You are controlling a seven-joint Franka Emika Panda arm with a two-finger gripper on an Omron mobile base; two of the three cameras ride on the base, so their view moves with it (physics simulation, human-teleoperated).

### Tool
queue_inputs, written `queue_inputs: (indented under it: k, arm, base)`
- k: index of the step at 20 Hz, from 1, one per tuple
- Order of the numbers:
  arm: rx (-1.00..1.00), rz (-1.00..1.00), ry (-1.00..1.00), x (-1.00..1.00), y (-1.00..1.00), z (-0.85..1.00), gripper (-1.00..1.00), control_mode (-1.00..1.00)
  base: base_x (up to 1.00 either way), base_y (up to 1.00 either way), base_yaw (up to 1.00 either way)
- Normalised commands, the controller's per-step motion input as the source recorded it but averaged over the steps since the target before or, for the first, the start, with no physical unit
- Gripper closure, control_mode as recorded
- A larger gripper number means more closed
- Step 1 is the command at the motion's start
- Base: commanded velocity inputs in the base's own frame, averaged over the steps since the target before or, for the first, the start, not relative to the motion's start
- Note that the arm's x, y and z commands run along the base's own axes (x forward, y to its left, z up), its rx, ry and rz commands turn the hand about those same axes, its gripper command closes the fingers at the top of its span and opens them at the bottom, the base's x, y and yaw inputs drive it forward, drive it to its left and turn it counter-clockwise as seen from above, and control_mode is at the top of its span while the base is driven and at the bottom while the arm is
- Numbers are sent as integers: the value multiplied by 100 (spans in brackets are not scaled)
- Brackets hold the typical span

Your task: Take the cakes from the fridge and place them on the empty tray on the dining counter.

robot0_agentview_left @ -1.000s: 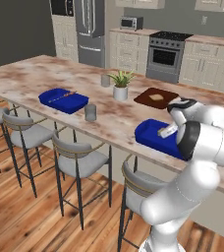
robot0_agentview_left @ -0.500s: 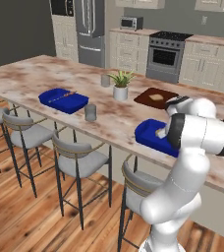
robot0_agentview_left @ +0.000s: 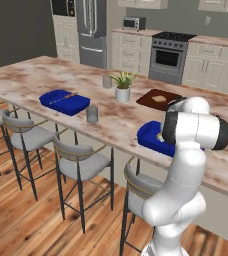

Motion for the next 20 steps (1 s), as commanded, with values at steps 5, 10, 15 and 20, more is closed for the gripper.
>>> queue_inputs:
  k: [5, 10, 15, 20]
  arm:
    - [0, 0, 0, 17, 0, -18, 100, -100]
    - [0, 1, 0, 17, 0, -16, 100, -100]
    - [0, 1, 0, 18, 0, -14, 100, -100]
    - [0, 1, 0, 11, 0, -9, 100, -100]
  base:
    - [0, 0, 0]
    - [0, 0, 0]
    - [0, 0, 0]
    - [0, 0, 0]
